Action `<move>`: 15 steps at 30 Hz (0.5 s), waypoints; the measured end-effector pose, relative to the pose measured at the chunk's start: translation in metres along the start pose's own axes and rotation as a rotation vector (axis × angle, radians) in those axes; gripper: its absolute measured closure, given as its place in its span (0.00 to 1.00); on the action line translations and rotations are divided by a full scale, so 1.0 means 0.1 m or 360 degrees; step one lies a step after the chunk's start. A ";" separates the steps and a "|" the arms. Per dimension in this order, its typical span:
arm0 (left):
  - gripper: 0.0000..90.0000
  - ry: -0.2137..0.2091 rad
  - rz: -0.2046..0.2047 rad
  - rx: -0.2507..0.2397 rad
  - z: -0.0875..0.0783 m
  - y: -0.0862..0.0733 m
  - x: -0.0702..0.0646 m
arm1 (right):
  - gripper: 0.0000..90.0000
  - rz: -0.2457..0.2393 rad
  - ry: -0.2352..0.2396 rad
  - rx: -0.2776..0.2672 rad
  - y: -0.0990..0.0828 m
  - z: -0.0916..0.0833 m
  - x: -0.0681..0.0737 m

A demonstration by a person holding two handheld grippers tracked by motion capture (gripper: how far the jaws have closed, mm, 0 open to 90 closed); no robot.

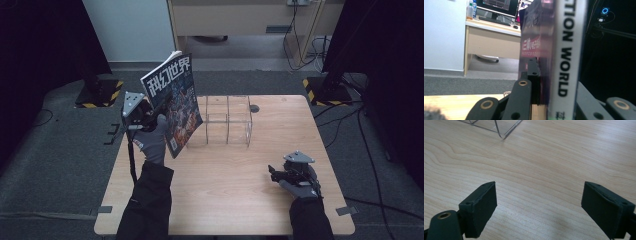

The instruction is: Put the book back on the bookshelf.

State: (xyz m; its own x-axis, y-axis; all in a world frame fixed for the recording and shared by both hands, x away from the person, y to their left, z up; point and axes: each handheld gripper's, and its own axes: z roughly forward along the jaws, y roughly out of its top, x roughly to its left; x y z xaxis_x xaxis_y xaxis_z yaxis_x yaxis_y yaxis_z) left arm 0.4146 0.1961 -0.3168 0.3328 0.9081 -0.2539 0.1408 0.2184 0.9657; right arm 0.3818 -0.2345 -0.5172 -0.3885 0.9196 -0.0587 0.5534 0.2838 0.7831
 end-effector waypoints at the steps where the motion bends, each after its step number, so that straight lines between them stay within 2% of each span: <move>1: 0.91 0.0005 0.0003 -0.0003 0.03 0.00 0.00 | 0.14 0.0003 0.0000 0.0002 0.00 0.00 0.00; 7: 0.91 0.0010 -0.0020 -0.0009 0.15 -0.02 0.02 | 0.14 0.0008 -0.0006 0.0000 -0.01 0.00 0.00; 13: 0.91 0.0048 0.0000 0.0029 0.29 -0.13 0.03 | 0.14 -0.0005 -0.0012 0.0006 -0.01 0.02 0.00; 15: 0.91 0.0050 -0.0013 0.0033 0.32 -0.17 0.05 | 0.14 -0.0011 -0.0005 0.0010 -0.02 0.02 0.01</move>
State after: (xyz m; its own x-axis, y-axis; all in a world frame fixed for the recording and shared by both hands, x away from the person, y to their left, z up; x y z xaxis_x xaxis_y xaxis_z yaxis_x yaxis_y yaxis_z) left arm 0.4441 0.1853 -0.3362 0.3022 0.9173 -0.2593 0.1628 0.2184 0.9622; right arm 0.3818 -0.2338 -0.5195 -0.3900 0.9184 -0.0664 0.5553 0.2921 0.7787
